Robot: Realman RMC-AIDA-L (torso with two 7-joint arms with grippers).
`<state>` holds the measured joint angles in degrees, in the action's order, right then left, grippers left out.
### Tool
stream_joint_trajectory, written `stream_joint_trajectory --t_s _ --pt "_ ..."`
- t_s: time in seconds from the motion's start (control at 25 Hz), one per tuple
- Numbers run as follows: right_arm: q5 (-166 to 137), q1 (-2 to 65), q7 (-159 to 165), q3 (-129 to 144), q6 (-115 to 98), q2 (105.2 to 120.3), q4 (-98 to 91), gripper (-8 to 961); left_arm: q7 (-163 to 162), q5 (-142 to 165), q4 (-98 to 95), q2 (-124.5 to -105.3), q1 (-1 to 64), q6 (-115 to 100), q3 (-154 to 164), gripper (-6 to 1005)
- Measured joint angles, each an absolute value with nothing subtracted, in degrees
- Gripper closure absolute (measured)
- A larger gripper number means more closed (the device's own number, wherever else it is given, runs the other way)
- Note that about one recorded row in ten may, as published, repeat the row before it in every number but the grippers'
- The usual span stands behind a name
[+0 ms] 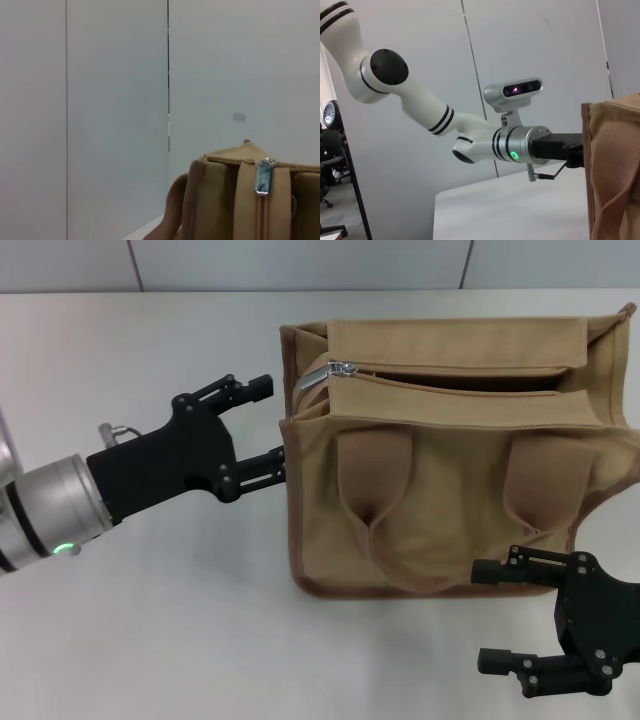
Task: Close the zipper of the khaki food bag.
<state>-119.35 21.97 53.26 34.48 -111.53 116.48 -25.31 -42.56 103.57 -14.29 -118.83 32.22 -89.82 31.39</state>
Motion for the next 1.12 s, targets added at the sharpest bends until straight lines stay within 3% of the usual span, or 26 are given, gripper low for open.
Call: stream_joint_trajectory --t_s 0.48,0.92,1.12 --pt "-119.4 22.0 53.3 34.4 -111.6 116.45 -25.3 137 -43.0 103.1 -13.5 -118.92 33.3 -88.8 31.1 311" --pt "-119.4 22.0 53.3 34.4 -112.1 116.34 -25.3 138 -43.0 102.9 -13.4 -118.92 33.3 -88.9 30.9 782" --pt "-119.4 22.0 53.3 34.3 -112.2 116.35 -25.3 138 -43.1 102.9 -13.4 -118.84 33.2 -89.3 30.9 892"
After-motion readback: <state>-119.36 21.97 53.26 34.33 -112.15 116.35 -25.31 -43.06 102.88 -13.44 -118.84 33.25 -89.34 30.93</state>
